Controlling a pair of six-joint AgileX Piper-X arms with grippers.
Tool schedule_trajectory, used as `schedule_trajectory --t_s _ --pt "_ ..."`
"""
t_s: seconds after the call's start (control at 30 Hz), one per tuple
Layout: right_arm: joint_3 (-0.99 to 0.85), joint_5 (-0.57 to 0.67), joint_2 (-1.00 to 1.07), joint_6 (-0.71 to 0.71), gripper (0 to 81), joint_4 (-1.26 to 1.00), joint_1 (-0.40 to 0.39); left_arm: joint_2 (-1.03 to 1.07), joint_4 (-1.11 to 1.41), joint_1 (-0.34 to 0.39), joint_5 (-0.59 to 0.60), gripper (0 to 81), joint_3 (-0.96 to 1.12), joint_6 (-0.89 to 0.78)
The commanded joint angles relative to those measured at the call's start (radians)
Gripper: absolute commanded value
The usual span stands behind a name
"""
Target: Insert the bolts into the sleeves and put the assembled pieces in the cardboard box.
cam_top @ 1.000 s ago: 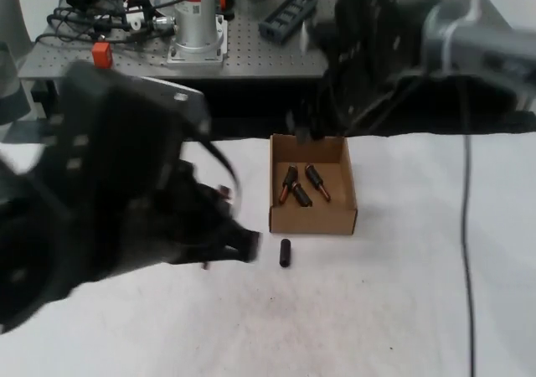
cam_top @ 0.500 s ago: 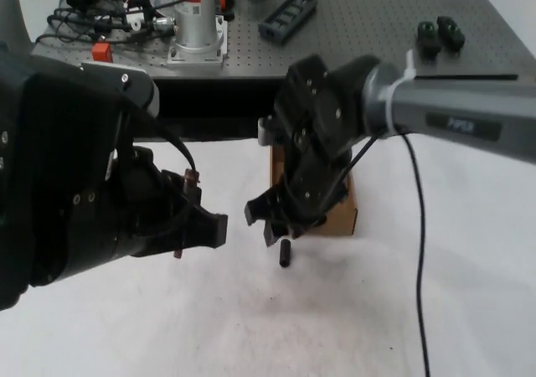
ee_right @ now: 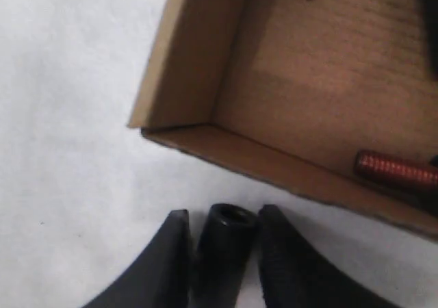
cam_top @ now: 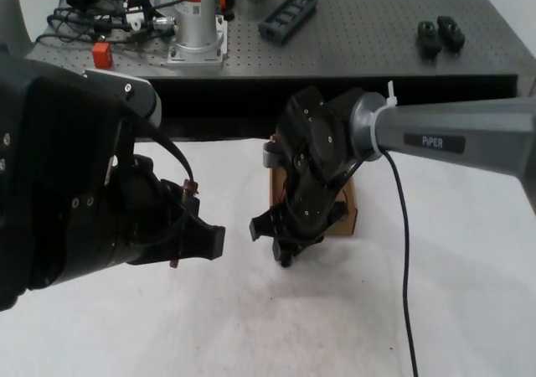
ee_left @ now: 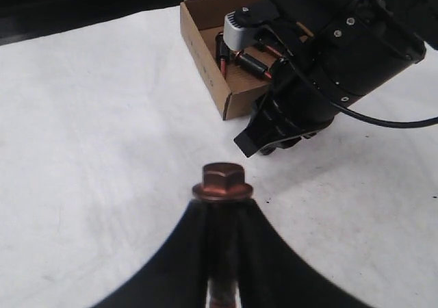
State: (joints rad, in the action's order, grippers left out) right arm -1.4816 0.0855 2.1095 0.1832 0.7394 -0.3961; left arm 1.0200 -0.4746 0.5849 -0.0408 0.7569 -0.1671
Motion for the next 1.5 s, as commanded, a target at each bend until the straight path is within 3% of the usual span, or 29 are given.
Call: schedule_trajectory --t_s 0.0,0.1,0.27,0.47,0.97,1.03,1.27,1.47 --pt "-0.003 0.022 0.017 -0.004 11.3 0.03 0.001 -0.009 0.005 -0.004 0.001 0.7 0.004 0.015" --pt "-0.003 0.022 0.017 -0.059 6.7 0.051 0.001 -0.009 0.005 -0.004 0.008 0.7 0.004 0.015" --pt "-0.003 0.01 -0.024 -0.192 5.9 0.2 0.001 -0.009 0.005 -0.004 0.031 0.7 0.004 0.015" --pt "0.014 -0.123 -0.111 -0.277 5.9 0.412 0.01 -0.009 0.005 -0.004 0.053 0.7 0.004 0.015" --pt "0.286 -0.12 -0.212 -0.269 6.2 0.275 0.014 -0.009 0.005 -0.004 0.053 0.7 0.004 0.015" --pt "0.302 -0.12 -0.224 -0.266 8.8 0.253 0.014 -0.009 0.005 -0.004 0.053 0.7 0.004 0.015" --pt "0.312 -0.118 -0.233 -0.266 33.4 0.295 0.012 -0.009 0.005 -0.004 0.053 0.7 0.004 0.015" --pt "0.312 -0.118 -0.233 -0.266 26.8 0.315 0.012 -0.009 0.005 -0.004 0.053 0.7 0.004 0.015"
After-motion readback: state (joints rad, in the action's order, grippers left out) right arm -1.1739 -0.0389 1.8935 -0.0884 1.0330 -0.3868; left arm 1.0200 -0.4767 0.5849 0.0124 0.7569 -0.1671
